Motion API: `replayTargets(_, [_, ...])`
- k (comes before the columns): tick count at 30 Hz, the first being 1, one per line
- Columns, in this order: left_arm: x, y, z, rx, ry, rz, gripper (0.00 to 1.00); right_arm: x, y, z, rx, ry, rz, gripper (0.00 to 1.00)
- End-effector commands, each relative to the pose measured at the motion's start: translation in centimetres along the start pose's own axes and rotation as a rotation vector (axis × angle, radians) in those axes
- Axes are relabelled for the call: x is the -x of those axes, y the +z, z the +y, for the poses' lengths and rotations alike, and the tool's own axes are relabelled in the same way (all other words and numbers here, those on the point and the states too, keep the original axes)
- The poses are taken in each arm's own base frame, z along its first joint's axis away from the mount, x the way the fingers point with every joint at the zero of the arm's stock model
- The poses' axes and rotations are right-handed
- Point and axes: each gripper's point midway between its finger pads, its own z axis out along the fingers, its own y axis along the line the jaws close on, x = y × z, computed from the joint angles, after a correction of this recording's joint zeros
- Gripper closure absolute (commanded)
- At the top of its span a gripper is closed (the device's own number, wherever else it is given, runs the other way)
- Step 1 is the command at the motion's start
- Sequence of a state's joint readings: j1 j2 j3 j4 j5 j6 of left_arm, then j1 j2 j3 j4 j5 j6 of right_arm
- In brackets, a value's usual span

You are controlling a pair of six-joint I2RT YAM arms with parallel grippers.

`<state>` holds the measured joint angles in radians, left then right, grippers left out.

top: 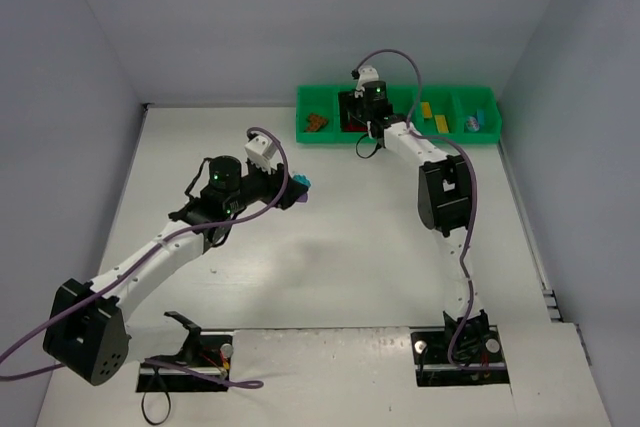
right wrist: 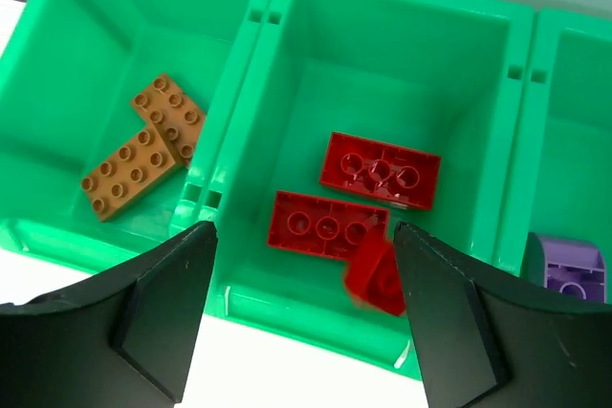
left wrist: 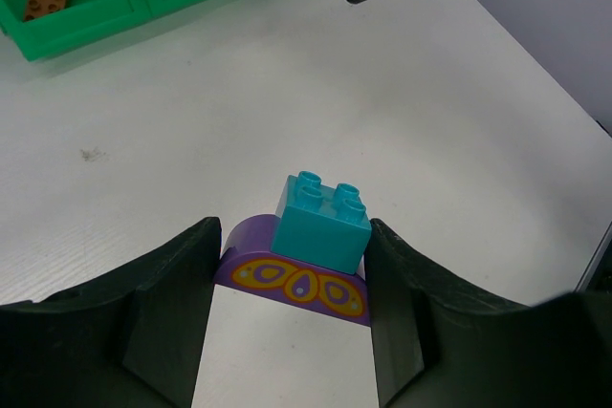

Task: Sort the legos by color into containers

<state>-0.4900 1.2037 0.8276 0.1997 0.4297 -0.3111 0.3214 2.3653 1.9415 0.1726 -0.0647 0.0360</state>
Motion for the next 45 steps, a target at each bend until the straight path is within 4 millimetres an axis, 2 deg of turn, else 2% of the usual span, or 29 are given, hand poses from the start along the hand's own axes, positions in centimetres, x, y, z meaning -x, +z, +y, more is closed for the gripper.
replayTargets(1, [3.8, -0.2, -1.4, -0.044, 0.038, -0.130, 0.84, 8.9, -4.2, 0.7, 0.033, 0.019, -0.196, 0.28])
replayTargets(2, [3.8, -0.2, -1.4, -0.050, 0.041, -0.133, 0.84, 9.1, -4.9, 0.9, 0.047, 0.026, -0.196, 0.28])
replayTargets(3, [4.1, -0.1, -1.5, -0.053, 0.045, -0.147, 0.83, 7.7, -5.2, 1.4, 0.076, 0.043, -0.163, 0.28])
replayTargets(4, [4.0, 0.0, -1.4, -0.051, 0.045, -0.149, 0.84, 9.0, -7.0, 1.8, 0.096, 0.055, -0.185, 0.28])
replayTargets(5, [4.5, 0.0, -1.2, -0.042, 0.045, -0.168, 0.83, 9.0, -7.9, 2.2, 0.115, 0.068, -0.181, 0.28])
replayTargets(6, [4.8, 0.0, -1.2, -0.042, 0.034, -0.177, 0.84, 6.9, -8.4, 3.0, 0.159, 0.080, -0.135, 0.28])
replayTargets(7, [5.1, 0.1, -1.2, -0.043, 0.031, -0.183, 0.84, 8.1, -10.3, 3.5, 0.187, 0.108, -0.154, 0.28])
replayTargets(10, [6.0, 0.5, -0.9, -0.025, 0.012, -0.202, 0.83, 7.0, -14.0, 5.2, 0.282, 0.140, -0.140, 0.29])
replayTargets(12, [6.4, 0.8, -0.5, 0.003, -0.035, -0.216, 0.83, 6.2, -16.6, 5.6, 0.314, 0.142, -0.135, 0.29])
replayTargets(14, [7.4, 1.0, -0.5, 0.009, -0.091, -0.244, 0.84, 5.9, -18.4, 5.8, 0.327, 0.145, -0.146, 0.29])
replayTargets(15, [7.6, 1.1, -0.4, 0.017, -0.115, -0.255, 0.84, 6.8, -20.4, 6.0, 0.340, 0.141, -0.182, 0.29])
replayTargets(16, [7.8, 1.2, -0.2, 0.022, -0.138, -0.266, 0.84, 5.0, -20.8, 6.1, 0.353, 0.152, -0.157, 0.29])
replayTargets(17, [8.5, 1.2, -0.3, 0.019, -0.164, -0.296, 0.84, 4.8, -21.7, 6.3, 0.367, 0.155, -0.164, 0.29])
replayTargets(18, [9.1, 1.4, -0.2, 0.025, -0.249, -0.332, 0.84, 5.5, -24.1, 7.2, 0.407, 0.149, -0.215, 0.28])
replayTargets(19, [9.7, 1.3, -0.3, 0.016, -0.243, -0.353, 0.84, 4.1, -23.9, 7.3, 0.413, 0.157, -0.185, 0.28])
replayTargets(20, [9.8, 1.4, -0.4, 0.012, -0.294, -0.368, 0.84, 4.7, -25.4, 8.1, 0.438, 0.146, -0.216, 0.28])
replayTargets(21, [10.1, 1.5, -0.4, 0.011, -0.322, -0.383, 0.84, 4.4, -26.1, 8.7, 0.456, 0.139, -0.223, 0.27])
replayTargets(22, [10.8, 1.5, -0.6, -0.008, -0.340, -0.413, 0.84, 3.6, -26.4, 9.2, 0.469, 0.130, -0.224, 0.27])
replayTargets(27, [12.7, 2.0, -1.4, -0.053, -0.475, -0.466, 0.84, 3.6, -29.1, 13.8, 0.596, 0.066, -0.258, 0.27])
replayTargets(30, [13.6, 1.9, -1.5, -0.056, -0.515, -0.496, 0.84, 4.1, -29.9, 15.0, 0.636, 0.052, -0.286, 0.27])
replayTargets(38, [14.2, 1.8, -1.6, -0.051, -0.626, -0.546, 0.84, 6.3, -31.0, 16.2, 0.666, 0.068, -0.365, 0.25])
replayTargets(45, [14.3, 2.0, -1.8, -0.030, -0.640, -0.569, 0.84, 7.9, -31.6, 17.8, 0.708, 0.068, -0.409, 0.25])
